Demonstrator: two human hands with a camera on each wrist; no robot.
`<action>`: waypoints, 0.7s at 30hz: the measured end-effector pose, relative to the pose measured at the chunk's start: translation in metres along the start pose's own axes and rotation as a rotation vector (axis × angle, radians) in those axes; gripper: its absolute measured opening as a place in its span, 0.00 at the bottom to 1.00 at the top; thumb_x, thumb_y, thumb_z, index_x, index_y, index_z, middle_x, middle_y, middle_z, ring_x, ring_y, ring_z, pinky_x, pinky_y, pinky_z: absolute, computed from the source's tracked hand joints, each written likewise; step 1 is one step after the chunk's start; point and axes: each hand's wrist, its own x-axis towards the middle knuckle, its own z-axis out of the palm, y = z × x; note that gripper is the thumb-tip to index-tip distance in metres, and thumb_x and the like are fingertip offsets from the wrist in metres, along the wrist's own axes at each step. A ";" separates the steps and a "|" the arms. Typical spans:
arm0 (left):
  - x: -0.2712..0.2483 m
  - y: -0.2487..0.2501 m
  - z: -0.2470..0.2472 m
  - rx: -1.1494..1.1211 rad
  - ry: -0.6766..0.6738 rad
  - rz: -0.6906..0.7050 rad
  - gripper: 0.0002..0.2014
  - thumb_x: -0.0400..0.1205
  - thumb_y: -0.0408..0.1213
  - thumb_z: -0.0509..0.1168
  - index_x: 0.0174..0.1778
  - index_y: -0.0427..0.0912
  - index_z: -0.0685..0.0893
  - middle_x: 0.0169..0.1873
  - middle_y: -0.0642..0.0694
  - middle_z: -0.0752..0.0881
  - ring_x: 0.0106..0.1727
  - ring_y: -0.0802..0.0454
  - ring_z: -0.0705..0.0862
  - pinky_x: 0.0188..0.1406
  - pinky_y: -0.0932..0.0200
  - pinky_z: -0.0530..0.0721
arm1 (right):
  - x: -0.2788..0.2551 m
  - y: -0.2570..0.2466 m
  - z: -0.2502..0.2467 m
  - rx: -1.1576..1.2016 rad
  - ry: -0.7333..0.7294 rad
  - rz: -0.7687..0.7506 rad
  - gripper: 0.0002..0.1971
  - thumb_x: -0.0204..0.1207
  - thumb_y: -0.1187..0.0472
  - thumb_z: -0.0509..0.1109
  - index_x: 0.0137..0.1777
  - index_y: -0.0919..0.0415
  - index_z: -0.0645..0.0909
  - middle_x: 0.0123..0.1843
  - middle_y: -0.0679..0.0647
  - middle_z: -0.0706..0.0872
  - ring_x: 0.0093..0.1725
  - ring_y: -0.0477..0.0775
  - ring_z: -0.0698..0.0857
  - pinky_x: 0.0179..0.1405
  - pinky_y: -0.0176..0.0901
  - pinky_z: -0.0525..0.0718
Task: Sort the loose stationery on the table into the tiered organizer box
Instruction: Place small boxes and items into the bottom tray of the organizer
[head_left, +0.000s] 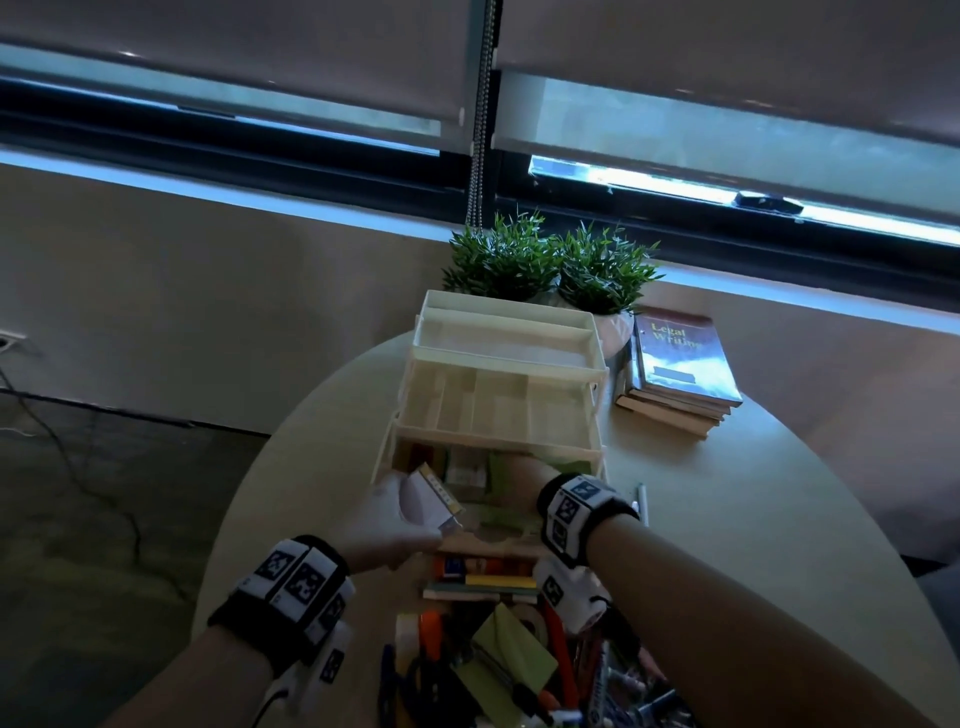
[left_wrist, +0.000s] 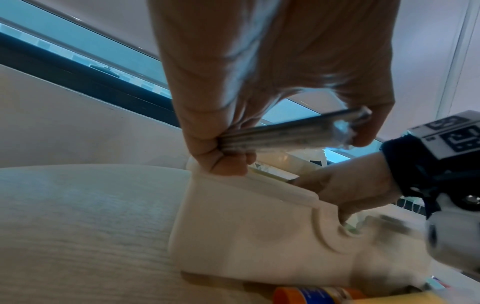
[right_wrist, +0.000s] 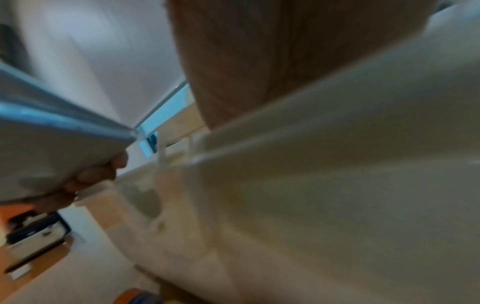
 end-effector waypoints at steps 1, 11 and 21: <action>0.000 -0.001 0.000 -0.014 -0.011 0.007 0.27 0.72 0.35 0.71 0.63 0.42 0.66 0.44 0.47 0.76 0.36 0.54 0.78 0.19 0.68 0.75 | 0.004 -0.011 0.002 -0.003 -0.007 -0.009 0.28 0.77 0.56 0.68 0.75 0.62 0.67 0.74 0.62 0.73 0.72 0.63 0.74 0.70 0.50 0.73; -0.001 -0.003 0.000 -0.028 -0.001 0.044 0.27 0.73 0.36 0.72 0.63 0.44 0.66 0.52 0.45 0.74 0.40 0.55 0.78 0.19 0.72 0.76 | 0.022 -0.040 0.013 -0.130 0.025 0.054 0.22 0.82 0.59 0.60 0.73 0.67 0.67 0.72 0.64 0.74 0.70 0.62 0.76 0.67 0.49 0.74; 0.003 -0.009 0.000 -0.025 -0.004 0.073 0.25 0.69 0.39 0.73 0.59 0.42 0.70 0.44 0.48 0.76 0.40 0.52 0.79 0.25 0.64 0.77 | 0.006 -0.004 0.015 0.183 0.046 0.159 0.38 0.75 0.61 0.70 0.79 0.64 0.53 0.74 0.65 0.72 0.71 0.63 0.74 0.67 0.48 0.74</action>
